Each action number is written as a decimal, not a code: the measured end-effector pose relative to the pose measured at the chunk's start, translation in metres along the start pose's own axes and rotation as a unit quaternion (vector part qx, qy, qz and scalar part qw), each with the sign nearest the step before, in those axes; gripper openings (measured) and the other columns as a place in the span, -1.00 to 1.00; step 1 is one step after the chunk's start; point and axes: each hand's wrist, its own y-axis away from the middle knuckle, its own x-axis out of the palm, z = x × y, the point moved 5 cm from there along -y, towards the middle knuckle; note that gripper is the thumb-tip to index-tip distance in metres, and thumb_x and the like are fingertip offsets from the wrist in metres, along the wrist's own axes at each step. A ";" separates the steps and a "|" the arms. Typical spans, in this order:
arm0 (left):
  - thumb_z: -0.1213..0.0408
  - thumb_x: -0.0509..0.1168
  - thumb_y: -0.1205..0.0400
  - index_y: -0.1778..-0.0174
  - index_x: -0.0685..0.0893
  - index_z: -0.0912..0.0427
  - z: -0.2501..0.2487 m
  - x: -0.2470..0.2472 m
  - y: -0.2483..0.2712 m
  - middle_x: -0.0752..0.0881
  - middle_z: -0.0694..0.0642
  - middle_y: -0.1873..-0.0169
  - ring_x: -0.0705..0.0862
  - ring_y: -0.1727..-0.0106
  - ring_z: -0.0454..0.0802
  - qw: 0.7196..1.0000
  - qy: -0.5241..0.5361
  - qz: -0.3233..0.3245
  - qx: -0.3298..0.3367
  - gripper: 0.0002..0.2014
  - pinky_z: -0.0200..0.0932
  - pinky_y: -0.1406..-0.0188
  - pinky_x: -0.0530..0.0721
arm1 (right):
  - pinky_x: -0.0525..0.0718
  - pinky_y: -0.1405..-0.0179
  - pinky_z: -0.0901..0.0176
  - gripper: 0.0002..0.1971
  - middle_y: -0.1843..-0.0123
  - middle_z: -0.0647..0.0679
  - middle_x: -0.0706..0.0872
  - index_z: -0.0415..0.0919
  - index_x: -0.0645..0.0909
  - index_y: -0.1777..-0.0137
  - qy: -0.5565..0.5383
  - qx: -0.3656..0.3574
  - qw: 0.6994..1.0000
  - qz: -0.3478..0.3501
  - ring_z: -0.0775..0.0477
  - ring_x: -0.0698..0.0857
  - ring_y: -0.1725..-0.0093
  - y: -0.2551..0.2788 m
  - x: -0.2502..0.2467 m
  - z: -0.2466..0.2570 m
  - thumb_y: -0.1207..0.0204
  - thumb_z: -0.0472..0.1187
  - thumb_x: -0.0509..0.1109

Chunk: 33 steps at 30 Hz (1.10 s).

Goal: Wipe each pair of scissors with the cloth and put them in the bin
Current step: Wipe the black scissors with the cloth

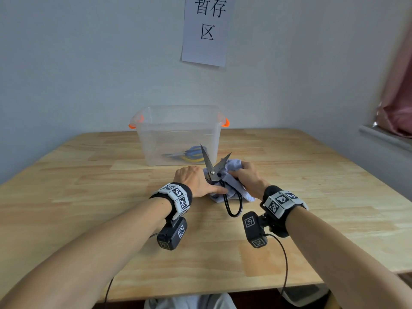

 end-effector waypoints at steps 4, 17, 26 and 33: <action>-0.63 0.32 -0.22 0.42 0.49 -0.06 0.004 0.000 -0.002 0.63 -0.03 0.37 0.64 0.22 0.03 1.000 -0.002 -0.009 -0.004 -0.36 -0.15 0.27 0.44 | 0.79 -0.11 -0.23 -0.80 -0.10 -0.41 0.78 -0.45 0.63 -0.18 -0.012 0.030 0.999 -0.033 -0.36 0.79 -0.11 -0.002 -0.005 -0.008 -0.61 -0.37 0.39; -0.63 0.34 -0.22 0.45 0.47 0.03 -0.006 0.000 -0.002 0.54 -0.07 0.47 0.47 0.41 -0.13 1.000 -0.016 0.003 0.004 -0.30 -0.12 0.35 0.37 | 0.78 -0.09 -0.10 -0.76 -0.21 -0.38 0.76 -0.41 0.61 -0.31 -0.223 0.022 0.969 0.103 -0.29 0.79 -0.11 0.014 0.020 0.002 -0.70 -0.35 0.30; -0.65 0.31 -0.20 0.41 0.48 -0.01 -0.012 0.000 -0.006 0.58 -0.06 0.43 0.55 0.34 -0.05 0.999 -0.038 0.010 0.022 -0.31 -0.13 0.34 0.41 | 0.76 0.08 -0.05 -0.59 -0.20 -0.50 0.74 -0.55 0.63 -0.29 -0.196 0.032 0.977 0.071 -0.39 0.78 -0.09 0.013 0.022 -0.004 -0.58 -0.23 0.47; -0.68 0.26 -0.21 0.41 0.55 0.04 -0.017 0.000 -0.006 0.66 -0.02 0.43 0.58 0.38 -0.08 0.996 -0.078 -0.019 0.040 -0.26 -0.13 0.38 0.44 | 0.74 -0.14 -0.42 -0.45 -0.06 -0.52 0.77 -0.56 0.72 -0.10 -0.210 0.045 0.976 -0.025 -0.49 0.79 -0.07 0.006 0.015 -0.007 -0.20 -0.16 0.65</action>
